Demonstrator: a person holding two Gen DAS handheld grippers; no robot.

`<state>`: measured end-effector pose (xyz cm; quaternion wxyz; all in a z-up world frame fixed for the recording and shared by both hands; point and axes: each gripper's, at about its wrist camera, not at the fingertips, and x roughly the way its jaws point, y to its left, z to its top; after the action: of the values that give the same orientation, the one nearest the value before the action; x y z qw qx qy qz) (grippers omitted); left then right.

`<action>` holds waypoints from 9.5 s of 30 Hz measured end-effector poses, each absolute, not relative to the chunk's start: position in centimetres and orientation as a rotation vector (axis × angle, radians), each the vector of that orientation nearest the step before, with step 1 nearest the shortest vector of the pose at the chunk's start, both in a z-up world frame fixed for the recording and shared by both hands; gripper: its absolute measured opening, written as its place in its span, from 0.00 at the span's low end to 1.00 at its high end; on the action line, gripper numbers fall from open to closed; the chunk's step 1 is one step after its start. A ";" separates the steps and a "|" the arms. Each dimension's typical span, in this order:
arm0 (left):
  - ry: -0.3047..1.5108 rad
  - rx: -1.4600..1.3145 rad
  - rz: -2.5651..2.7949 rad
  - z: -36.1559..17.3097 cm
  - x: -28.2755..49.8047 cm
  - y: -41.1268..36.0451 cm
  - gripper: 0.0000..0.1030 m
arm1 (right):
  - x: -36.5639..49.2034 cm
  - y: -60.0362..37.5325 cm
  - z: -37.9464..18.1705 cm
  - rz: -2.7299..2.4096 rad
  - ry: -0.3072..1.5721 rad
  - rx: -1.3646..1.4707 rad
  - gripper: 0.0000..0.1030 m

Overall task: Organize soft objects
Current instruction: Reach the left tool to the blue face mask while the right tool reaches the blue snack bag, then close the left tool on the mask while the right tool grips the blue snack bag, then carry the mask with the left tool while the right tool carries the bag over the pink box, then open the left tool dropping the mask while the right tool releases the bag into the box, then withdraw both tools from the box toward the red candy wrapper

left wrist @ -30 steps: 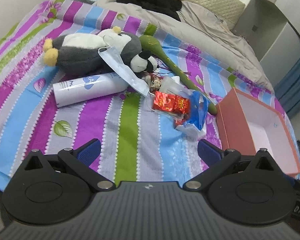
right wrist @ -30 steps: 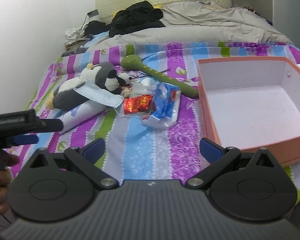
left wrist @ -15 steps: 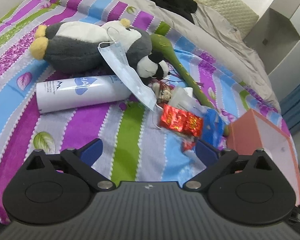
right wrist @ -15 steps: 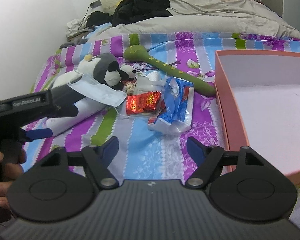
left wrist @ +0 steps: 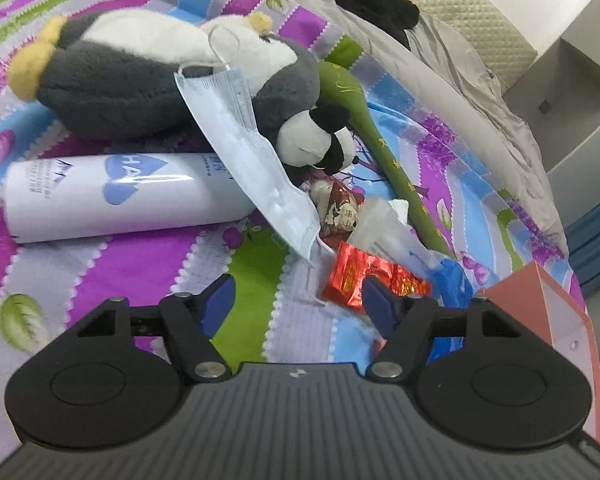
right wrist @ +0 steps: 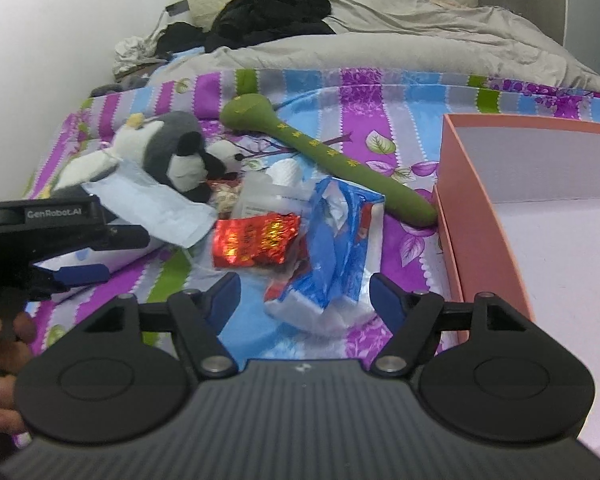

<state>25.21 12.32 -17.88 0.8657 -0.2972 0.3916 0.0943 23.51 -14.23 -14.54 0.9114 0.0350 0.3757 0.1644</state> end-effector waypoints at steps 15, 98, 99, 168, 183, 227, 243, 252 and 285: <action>0.803 -0.740 0.155 -21.8 30.1 13.6 0.12 | 28.7 -13.1 -19.1 0.264 0.863 0.093 0.60; 0.954 -0.742 0.298 -22.5 6.9 9.7 0.11 | 16.3 -16.7 -19.2 0.298 0.951 0.023 0.22; 0.953 -0.725 0.289 -22.4 7.0 9.6 0.05 | 16.4 -16.6 -19.3 0.295 0.953 0.013 0.22; 0.737 -0.187 -0.377 -2.8 8.8 -11.3 0.01 | 6.0 -30.6 -4.7 0.123 0.623 0.222 0.07; 0.769 -0.116 -0.426 -2.5 18.9 -16.7 0.01 | 12.3 -35.3 -5.6 0.083 0.624 0.265 0.07; 0.906 -0.047 -0.481 -8.0 31.3 -23.6 0.41 | 22.9 -41.1 -12.2 -0.008 0.816 0.336 0.43; 0.812 -0.084 -0.461 -3.4 24.0 -20.3 0.41 | 17.7 -39.2 -8.1 0.035 0.728 0.314 0.43; 0.776 -0.112 -0.449 -1.9 19.4 -18.2 0.41 | 14.1 -37.9 -6.5 0.062 0.696 0.298 0.43; 0.741 -0.177 -0.341 -2.0 5.8 -8.4 0.41 | 4.1 -30.8 -5.1 0.182 0.677 0.221 0.42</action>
<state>5.85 -8.35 -2.00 0.9142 -0.0862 0.3597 -0.1656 4.12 -30.84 -5.13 0.9332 0.1082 0.3308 0.0891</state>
